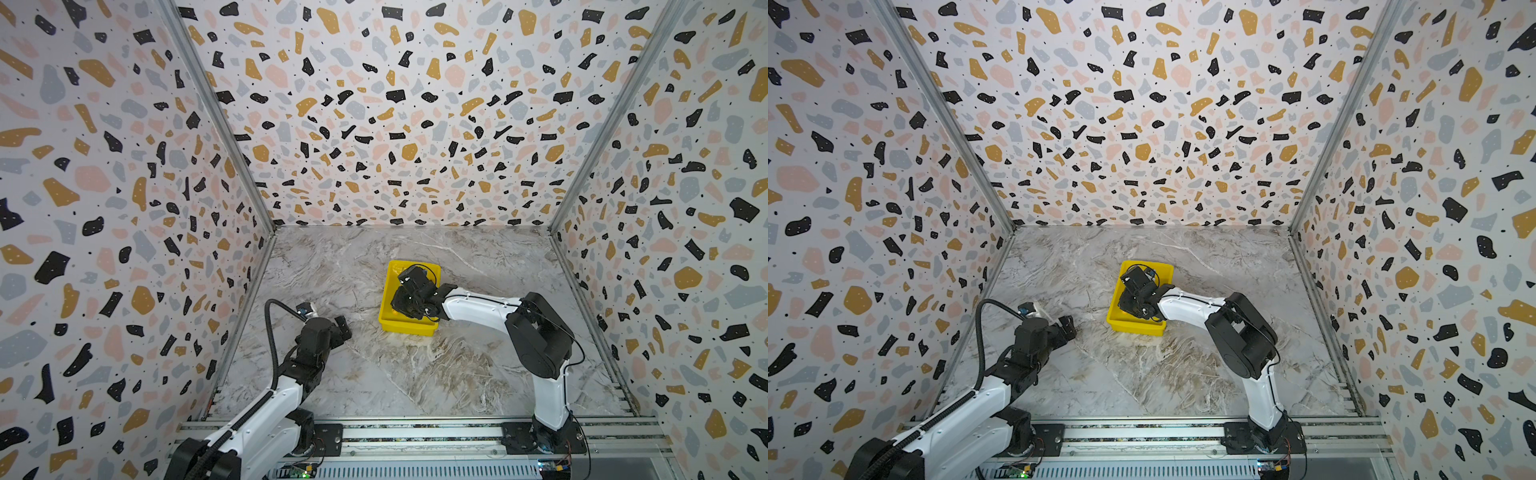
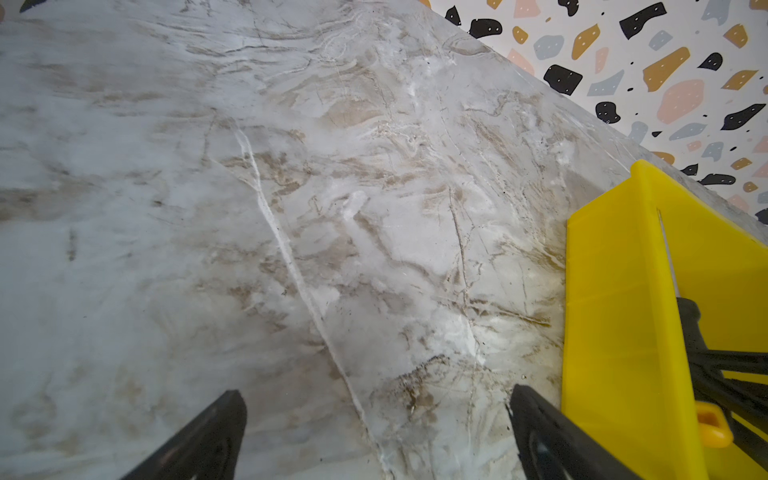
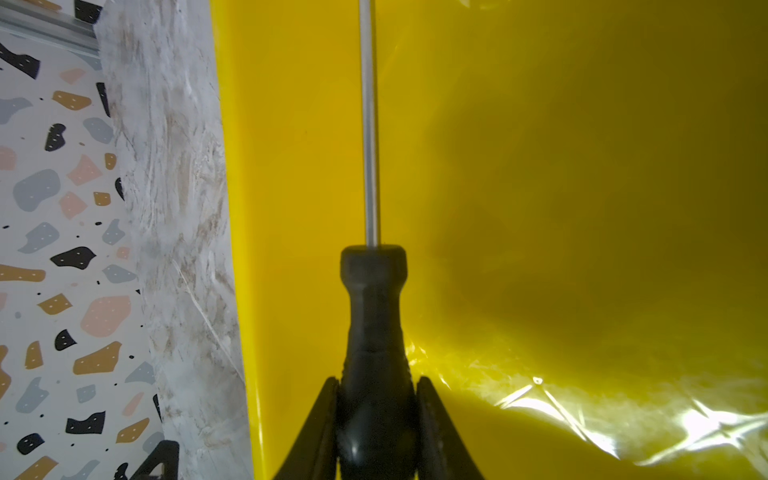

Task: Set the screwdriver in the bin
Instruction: 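Lower the screwdriver into the bin and open the right gripper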

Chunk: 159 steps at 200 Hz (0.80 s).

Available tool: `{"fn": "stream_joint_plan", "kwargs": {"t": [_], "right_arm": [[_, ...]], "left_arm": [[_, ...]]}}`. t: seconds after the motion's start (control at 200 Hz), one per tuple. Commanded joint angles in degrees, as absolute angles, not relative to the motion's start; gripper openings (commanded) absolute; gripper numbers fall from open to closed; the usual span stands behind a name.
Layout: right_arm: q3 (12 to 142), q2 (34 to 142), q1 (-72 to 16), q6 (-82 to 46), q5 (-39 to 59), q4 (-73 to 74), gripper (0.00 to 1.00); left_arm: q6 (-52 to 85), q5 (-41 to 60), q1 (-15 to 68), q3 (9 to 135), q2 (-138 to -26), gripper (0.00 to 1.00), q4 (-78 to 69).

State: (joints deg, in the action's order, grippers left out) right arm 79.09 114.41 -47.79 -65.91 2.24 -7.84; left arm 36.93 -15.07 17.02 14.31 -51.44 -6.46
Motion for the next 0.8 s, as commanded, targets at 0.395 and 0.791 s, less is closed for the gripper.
{"fn": "stream_joint_plan", "kwargs": {"t": [0.395, 0.791], "right_arm": [[81.08, 114.11, -47.81, -64.7, 2.64, -9.4, 0.16], [81.04, 112.79, -47.81, -64.4, 2.2, -9.2, 0.3]], "left_arm": [[37.17, -15.57, 17.14, 14.16, -50.96, 1.0, -7.07], [37.15, -15.54, 17.13, 14.29, -50.98, 1.0, -6.94]]}}
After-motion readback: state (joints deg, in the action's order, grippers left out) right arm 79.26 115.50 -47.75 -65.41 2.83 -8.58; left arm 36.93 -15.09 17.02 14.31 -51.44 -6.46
